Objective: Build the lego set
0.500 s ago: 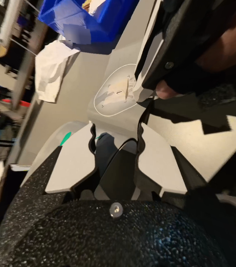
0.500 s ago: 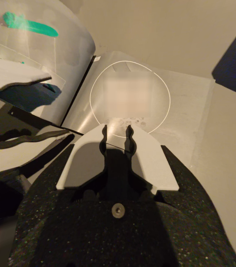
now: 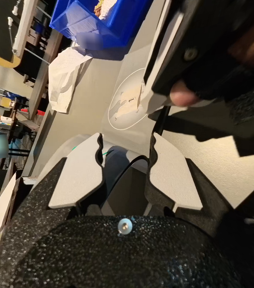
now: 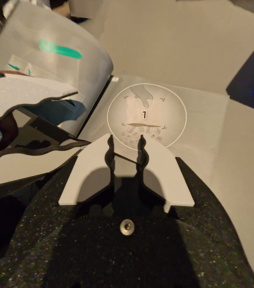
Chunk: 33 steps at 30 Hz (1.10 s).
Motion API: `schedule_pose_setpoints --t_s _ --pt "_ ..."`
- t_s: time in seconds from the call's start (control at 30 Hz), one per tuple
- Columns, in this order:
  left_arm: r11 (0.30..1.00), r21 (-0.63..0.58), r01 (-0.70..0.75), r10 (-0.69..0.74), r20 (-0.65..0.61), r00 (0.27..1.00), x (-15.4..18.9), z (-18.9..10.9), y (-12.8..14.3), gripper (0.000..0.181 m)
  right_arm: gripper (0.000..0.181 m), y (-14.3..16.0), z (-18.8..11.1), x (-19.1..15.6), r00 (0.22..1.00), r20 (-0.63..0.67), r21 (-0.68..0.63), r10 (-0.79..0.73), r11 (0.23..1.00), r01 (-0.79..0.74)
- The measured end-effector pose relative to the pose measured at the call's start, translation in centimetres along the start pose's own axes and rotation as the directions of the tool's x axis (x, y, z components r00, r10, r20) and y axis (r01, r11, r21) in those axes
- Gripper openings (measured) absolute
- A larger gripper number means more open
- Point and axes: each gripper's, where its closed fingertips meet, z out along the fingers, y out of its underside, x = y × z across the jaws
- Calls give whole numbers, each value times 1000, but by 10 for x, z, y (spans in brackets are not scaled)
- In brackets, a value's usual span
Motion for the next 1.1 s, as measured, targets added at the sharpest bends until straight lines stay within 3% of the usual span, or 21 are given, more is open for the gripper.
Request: schedule_pose_setpoints --t_s 0.2,0.53,0.83,1.1 --pt "998 43 44 -46 64 997 -8 -4 1 57 39 -11 -30 1 1000 5 193 5 981 -5" --pt "969 123 215 -230 127 965 -20 -11 4 56 36 20 -29 7 994 -87 0 -68 998 69" --pt "943 170 285 -313 167 935 -25 -17 6 56 34 23 -32 -12 995 -28 14 -96 995 96" --pt "919 216 328 -371 201 907 -33 -23 3 56 33 25 -22 -6 996 -48 -49 -74 996 72"
